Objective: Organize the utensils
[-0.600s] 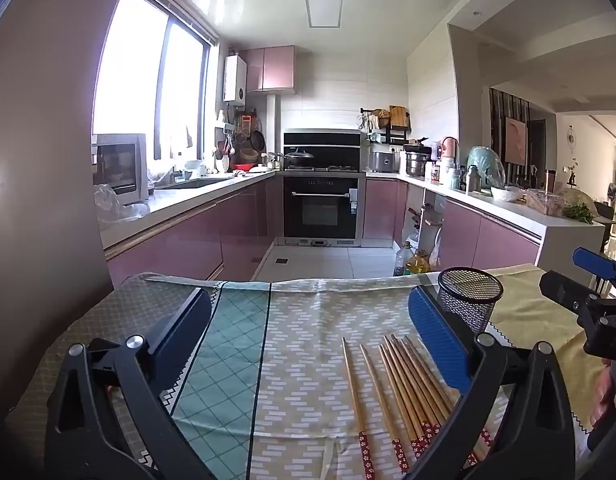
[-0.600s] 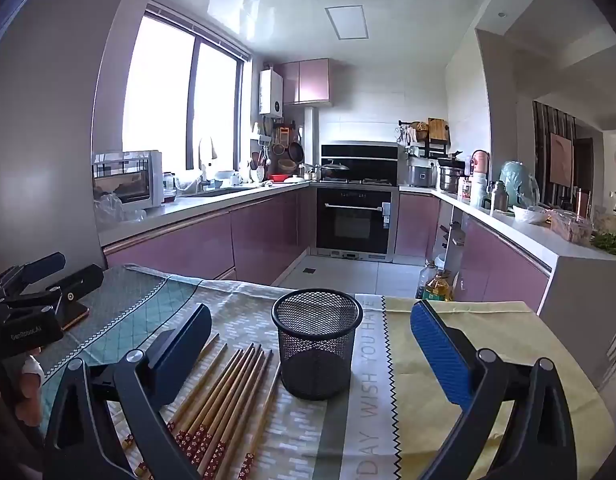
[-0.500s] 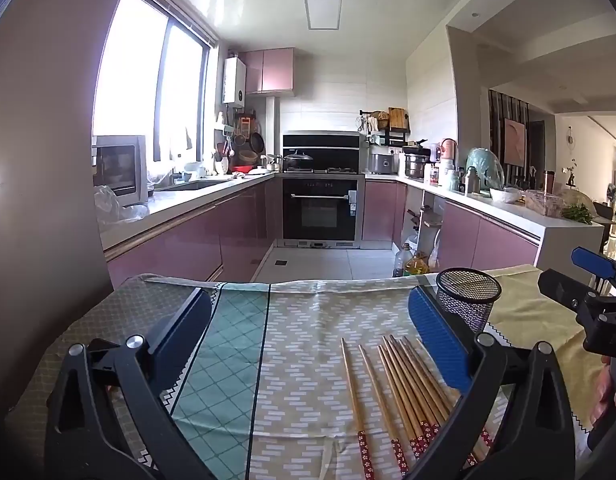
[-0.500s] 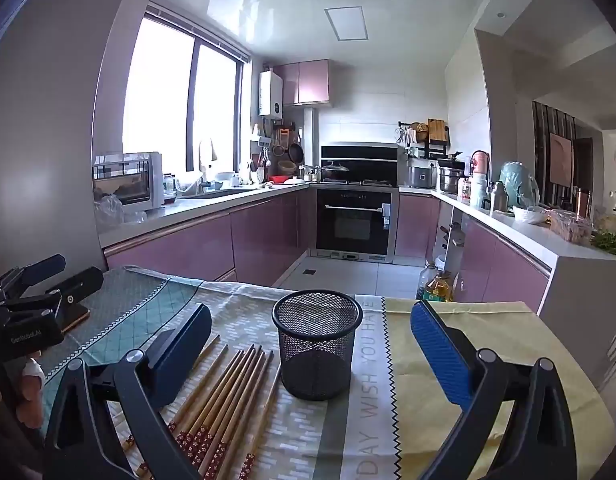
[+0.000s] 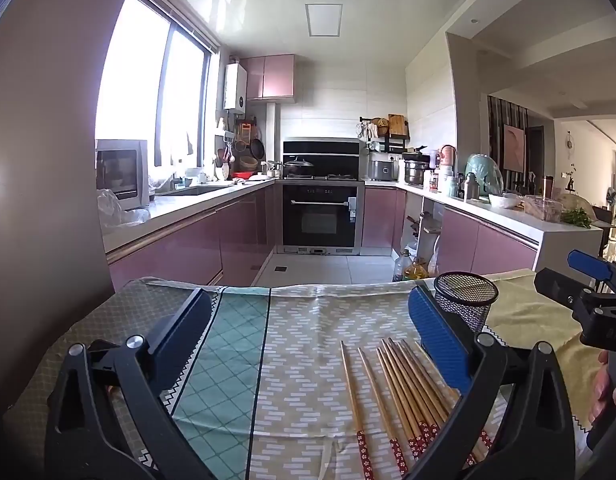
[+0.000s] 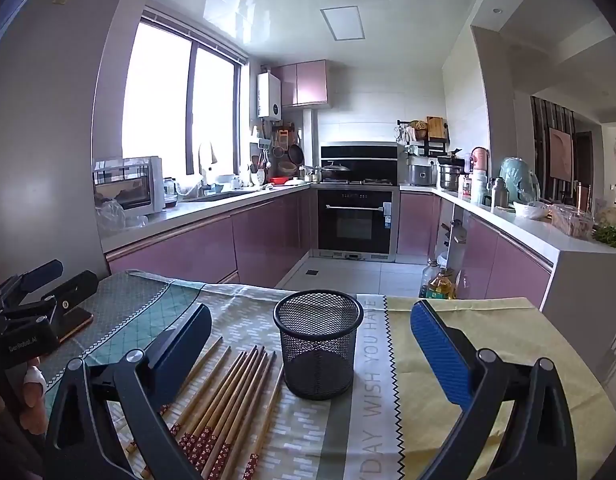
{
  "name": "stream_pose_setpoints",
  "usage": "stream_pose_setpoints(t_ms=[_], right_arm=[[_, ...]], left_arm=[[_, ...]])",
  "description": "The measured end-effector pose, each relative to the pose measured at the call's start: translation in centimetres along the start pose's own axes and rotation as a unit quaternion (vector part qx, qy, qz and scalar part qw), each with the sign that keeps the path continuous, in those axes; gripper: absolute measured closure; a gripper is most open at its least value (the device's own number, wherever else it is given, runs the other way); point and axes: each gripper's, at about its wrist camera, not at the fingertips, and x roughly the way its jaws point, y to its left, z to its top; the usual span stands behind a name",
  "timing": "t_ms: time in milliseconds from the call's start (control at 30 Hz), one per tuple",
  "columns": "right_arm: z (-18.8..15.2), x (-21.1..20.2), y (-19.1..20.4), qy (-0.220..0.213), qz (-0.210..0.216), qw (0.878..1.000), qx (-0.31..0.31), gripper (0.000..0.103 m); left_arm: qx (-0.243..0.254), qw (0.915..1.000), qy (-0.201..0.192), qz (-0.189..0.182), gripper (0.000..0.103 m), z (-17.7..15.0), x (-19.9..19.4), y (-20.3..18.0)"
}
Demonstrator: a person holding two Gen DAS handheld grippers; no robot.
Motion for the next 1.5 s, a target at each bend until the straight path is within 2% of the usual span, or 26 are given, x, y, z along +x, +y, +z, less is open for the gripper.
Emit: stream_pose_setpoints(t_ms=[1500], right_arm=[[-0.12,0.21,-0.09,0.005,0.003,1.0,0.002,0.006]], left_arm=[[0.003,0.9999,-0.01,0.001,0.006,-0.13,-0.28,-0.24]])
